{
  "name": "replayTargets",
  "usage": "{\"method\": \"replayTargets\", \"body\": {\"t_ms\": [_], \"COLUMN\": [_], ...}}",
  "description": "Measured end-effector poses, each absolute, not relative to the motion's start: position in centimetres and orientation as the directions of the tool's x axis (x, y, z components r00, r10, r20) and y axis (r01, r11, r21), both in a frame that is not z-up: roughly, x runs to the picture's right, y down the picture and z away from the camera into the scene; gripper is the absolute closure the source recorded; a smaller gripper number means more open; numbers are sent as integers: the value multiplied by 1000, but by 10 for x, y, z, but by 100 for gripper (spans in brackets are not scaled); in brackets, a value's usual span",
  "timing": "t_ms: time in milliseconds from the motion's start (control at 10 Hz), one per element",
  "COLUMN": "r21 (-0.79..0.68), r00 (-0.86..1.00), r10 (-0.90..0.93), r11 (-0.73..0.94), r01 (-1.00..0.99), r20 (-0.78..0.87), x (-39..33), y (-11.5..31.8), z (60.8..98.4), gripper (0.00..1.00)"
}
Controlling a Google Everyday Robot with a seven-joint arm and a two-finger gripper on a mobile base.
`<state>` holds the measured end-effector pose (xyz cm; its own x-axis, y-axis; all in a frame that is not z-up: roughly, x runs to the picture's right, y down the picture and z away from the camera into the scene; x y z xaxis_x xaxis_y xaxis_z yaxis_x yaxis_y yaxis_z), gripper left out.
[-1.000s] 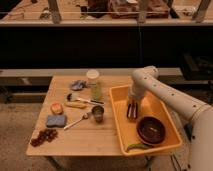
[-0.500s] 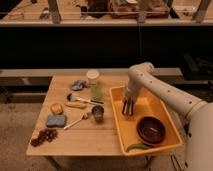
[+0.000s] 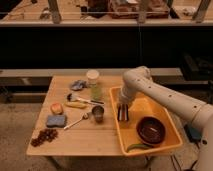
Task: Wipe tray with eraser
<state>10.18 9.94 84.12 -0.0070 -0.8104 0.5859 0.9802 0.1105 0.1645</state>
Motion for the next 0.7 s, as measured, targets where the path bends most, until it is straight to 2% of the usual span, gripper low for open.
{"method": "replayTargets", "body": {"t_ms": [300,700], "r21": [138,44], "r00": [2,89], "r10": [-798,-781], "r11": [106,147], "r01": [985,988], "r20": [602,619], "x": [131,167], "y": [120,109], "z": [850,886], "gripper": [100,100]}}
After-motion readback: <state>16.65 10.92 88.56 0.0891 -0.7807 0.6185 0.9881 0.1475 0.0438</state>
